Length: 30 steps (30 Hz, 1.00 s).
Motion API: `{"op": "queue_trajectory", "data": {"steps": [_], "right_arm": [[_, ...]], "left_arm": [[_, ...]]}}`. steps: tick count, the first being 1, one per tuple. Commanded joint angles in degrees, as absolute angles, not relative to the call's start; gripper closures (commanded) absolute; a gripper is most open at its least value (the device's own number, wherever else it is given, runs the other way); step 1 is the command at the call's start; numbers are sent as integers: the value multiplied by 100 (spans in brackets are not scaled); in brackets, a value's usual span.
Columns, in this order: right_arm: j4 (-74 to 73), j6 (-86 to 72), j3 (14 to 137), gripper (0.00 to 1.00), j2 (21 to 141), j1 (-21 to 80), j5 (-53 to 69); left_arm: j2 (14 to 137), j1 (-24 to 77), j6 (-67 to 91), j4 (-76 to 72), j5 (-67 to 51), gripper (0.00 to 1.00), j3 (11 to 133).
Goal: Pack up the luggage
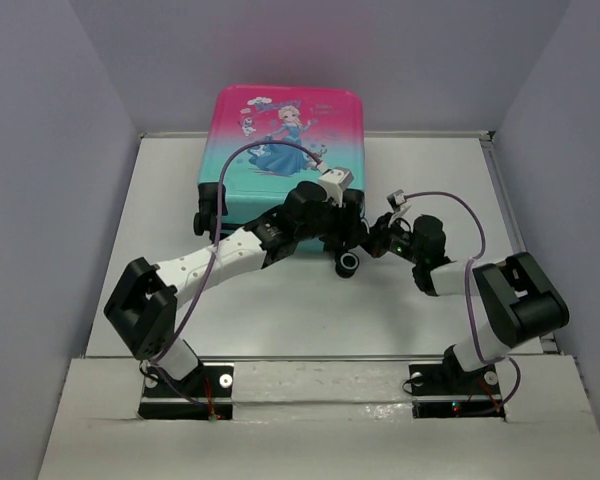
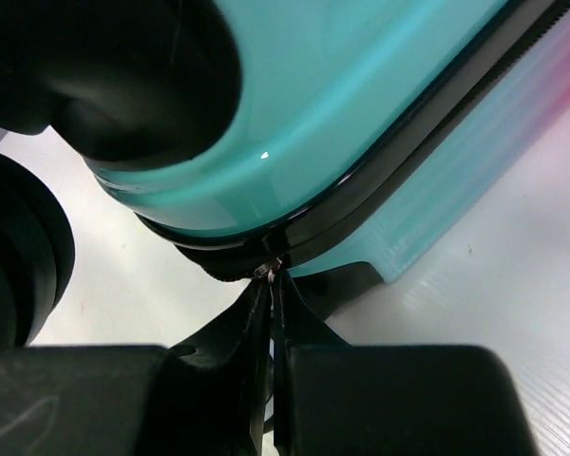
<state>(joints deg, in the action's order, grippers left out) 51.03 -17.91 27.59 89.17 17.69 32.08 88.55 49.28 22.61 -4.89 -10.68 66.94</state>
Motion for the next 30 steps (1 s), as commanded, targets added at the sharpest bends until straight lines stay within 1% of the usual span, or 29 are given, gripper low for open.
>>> {"op": "queue_trajectory", "data": {"steps": [1, 3, 4, 6, 7, 8, 10, 11, 13, 14, 16, 17, 19, 21, 24, 27, 30], "right_arm": [[6275, -2206, 2330, 93, 8649, 1933, 2550], [6328, -2197, 2066, 93, 8456, 2231, 2146], [6328, -2197, 2005, 93, 8394, 2346, 1971], [6354, -2197, 1899, 93, 8289, 2661, 1330], [6372, -2189, 1803, 93, 8227, 3055, 1066], [6424, -2180, 1758, 93, 8235, 3276, 515], [6819, -2241, 1636, 93, 8331, 3663, 11], [7229, -2433, 1600, 93, 8515, 3961, -592], [7706, -2548, 1591, 93, 8770, 4217, -974], [8056, -2592, 1652, 93, 9067, 4488, -1350], [8287, -2514, 1880, 93, 9394, 4762, -1625], [8392, -2401, 2133, 93, 9552, 4903, -1991], [8691, -2321, 2337, 93, 9904, 5229, -2249], [8806, -2338, 2565, 93, 10063, 5282, -2477], [9017, -2460, 2549, 93, 10213, 5282, -2452], [8947, -2470, 2715, 93, 10309, 5449, -2294], [8614, -2128, 3399, 93, 10669, 5747, -2118]], "left_arm": [[9008, 4957, 2338, -1292, -888, 43, 7372], [9166, 4948, 2312, -1222, -914, 49, 7628], [9341, 4948, 2312, -1178, -949, 58, 7768], [9491, 4948, 2338, -1151, -940, 64, 8138], [9640, 4948, 2364, -1134, -967, 67, 8260], [9711, 4948, 2408, -1125, -1010, 69, 8505], [9930, 4948, 2592, -1134, -1185, 70, 8753], [10010, 4957, 2662, -1134, -1221, 71, 8980], [10195, 4957, 2882, -1142, -1388, 71, 9201], [10256, 4966, 2952, -1151, -1458, 71, 9394], [10423, 4992, 3075, -1134, -1625, 71, 9588], [10467, 5018, 3102, -1125, -1661, 71, 9737], [10564, 5080, 3138, -1055, -1731, 71, 9861], [10600, 5098, 3190, -1037, -1801, 70, 9975], [10538, 5168, 3226, -1055, -1811, 70, 9914], [10538, 5194, 3374, -1195, -1854, 67, 9870], [10836, 5229, 3445, -1046, -2179, 66, 10344]]}}
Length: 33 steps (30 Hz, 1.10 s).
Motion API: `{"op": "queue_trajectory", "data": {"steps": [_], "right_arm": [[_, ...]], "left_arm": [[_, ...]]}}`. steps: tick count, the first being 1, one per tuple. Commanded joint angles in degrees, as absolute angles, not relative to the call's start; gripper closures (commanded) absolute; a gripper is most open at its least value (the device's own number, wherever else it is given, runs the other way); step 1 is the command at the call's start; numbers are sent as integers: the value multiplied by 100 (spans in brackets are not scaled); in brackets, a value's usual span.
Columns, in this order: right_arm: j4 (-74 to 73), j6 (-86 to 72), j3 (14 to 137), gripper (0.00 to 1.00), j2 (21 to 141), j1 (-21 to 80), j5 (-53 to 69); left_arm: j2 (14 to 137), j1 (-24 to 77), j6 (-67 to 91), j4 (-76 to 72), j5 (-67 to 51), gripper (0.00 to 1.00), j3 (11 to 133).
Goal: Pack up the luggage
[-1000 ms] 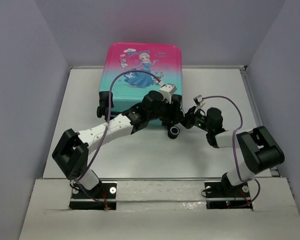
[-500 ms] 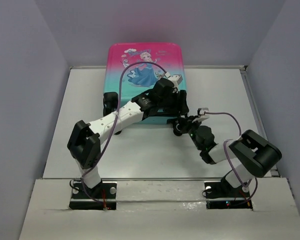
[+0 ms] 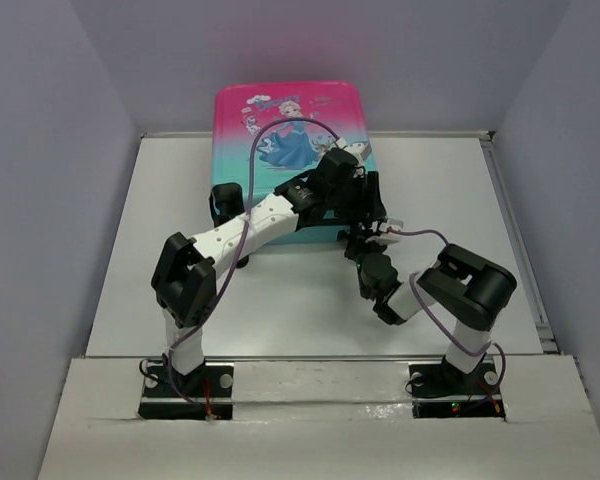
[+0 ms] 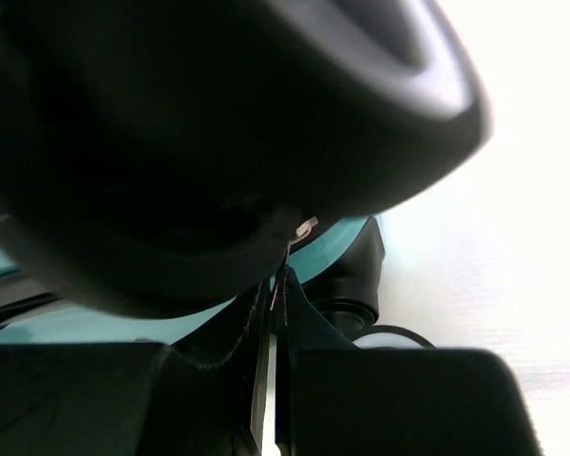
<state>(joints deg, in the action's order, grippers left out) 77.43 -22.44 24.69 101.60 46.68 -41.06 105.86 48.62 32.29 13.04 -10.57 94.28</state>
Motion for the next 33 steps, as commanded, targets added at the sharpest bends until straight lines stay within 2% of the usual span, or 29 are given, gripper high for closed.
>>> {"op": "queue_trajectory", "data": {"steps": [1, 5, 7, 10, 12, 18, 22, 27, 31, 33], "right_arm": [[8526, -2075, 3784, 93, 10774, 5826, -2031], [8490, -2013, 4271, 93, 11337, 6125, -1461], [8805, -2170, 4158, 93, 11425, 6196, -1406], [9167, -2408, 3850, 93, 11391, 6196, -1581], [9359, -2321, 3344, 93, 11085, 6101, -2141], [9527, -2636, 1858, 93, 10337, 5599, -2628], [9755, -2874, 1303, 93, 10195, 5195, -2409], [9800, -3085, 1072, 93, 10099, 4711, -1672], [9362, -3085, 1177, 93, 9888, 4711, -1582], [9045, -3085, 1239, 93, 9774, 4711, -1652]], "left_arm": [[10907, 5256, 3454, -994, -2232, 66, 10467], [11153, 5379, 3621, -800, -2672, 50, 11003], [11180, 5467, 3612, -782, -2768, 47, 11074], [11241, 5520, 3638, -774, -2873, 24, 11197], [11180, 5511, 3560, -739, -2944, 1, 11206], [10127, 5441, 2576, -501, -2935, 1, 10469], [9239, 5379, 2329, -519, -2805, 1, 9635], [8044, 5038, 2329, -615, -2005, 1, 8362], [7139, 4695, 2207, -46, -996, 1, 7507], [6401, 4606, 2083, 491, 6, 1, 6963]]}}
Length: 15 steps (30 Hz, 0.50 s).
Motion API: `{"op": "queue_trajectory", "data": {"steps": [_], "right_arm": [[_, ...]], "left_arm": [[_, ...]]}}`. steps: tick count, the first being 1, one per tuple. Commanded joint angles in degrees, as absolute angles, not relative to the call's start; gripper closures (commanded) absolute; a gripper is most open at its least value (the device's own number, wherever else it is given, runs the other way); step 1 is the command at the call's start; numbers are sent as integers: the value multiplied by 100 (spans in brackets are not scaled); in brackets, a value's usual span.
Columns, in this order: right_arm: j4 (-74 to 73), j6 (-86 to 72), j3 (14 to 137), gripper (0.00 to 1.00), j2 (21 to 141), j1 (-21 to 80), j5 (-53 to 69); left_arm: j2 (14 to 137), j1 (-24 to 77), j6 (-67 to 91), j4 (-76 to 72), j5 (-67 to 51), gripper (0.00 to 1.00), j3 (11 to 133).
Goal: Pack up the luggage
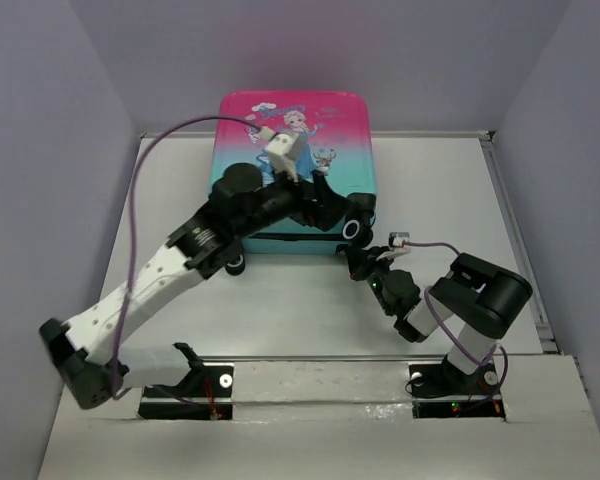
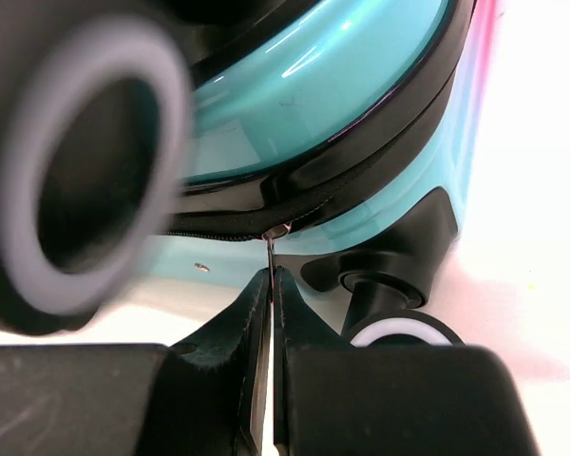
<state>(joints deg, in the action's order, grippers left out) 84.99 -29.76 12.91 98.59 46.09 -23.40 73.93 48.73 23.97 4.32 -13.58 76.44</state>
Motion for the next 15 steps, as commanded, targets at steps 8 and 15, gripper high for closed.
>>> {"op": "queue_trajectory", "data": {"steps": [8, 15], "right_arm": [[7929, -3085, 1485, 93, 9062, 4711, -1828], [7366, -2848, 1652, 93, 8640, 4711, -1635]], "left_arm": [[4325, 2948, 2039, 2310, 2410, 3, 5724], [4122, 2777, 2478, 3234, 2460, 2, 5606]]}}
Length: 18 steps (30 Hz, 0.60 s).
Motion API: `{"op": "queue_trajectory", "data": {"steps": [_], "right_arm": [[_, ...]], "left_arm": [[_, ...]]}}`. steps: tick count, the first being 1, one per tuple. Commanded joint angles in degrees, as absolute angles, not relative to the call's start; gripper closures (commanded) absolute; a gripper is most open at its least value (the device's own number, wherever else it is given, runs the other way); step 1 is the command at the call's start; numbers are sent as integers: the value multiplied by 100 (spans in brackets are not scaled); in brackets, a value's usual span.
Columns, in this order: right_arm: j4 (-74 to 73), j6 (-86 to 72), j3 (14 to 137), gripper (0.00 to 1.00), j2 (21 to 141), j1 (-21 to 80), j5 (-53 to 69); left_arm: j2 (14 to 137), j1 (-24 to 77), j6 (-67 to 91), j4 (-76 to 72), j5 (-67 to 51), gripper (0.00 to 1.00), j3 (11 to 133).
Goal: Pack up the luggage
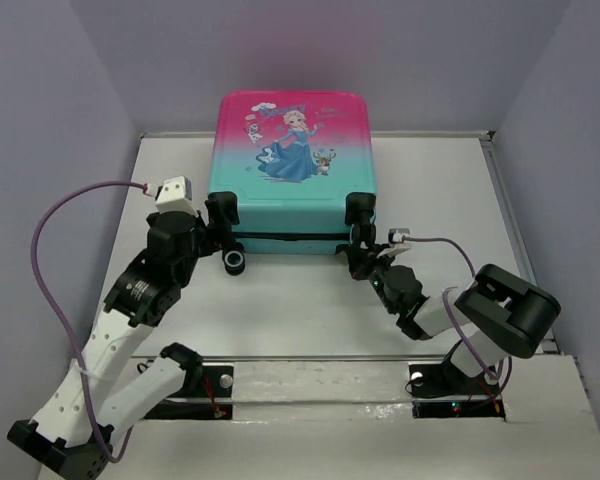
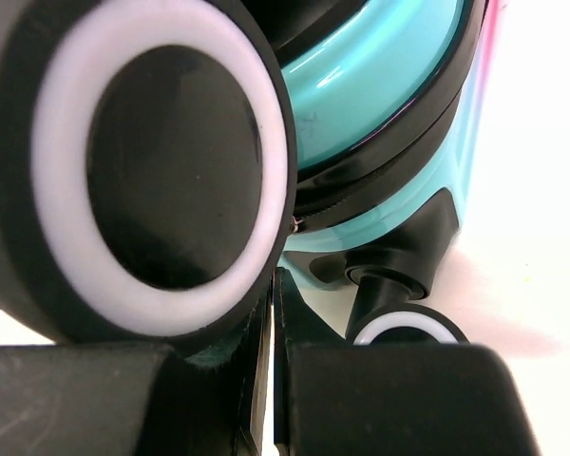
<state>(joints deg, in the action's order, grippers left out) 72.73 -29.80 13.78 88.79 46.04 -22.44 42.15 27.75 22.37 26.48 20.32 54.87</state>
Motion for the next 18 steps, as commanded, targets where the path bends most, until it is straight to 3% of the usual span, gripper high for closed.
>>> {"op": "queue_trajectory", "data": {"steps": [1, 8, 18], "right_arm": [[7322, -2830, 1678, 93, 8631, 4711, -1600], [7497, -2874, 1793, 93, 8868, 4711, -1407], [7172, -2672, 1723, 93, 8456, 4711, -1292]], "left_arm": [[4122, 2769, 2487, 3382, 2600, 1, 5651], [5025, 2725, 2075, 3087, 1452, 1, 5564], [6029, 2250, 1714, 2426, 1335, 1, 5634]]}}
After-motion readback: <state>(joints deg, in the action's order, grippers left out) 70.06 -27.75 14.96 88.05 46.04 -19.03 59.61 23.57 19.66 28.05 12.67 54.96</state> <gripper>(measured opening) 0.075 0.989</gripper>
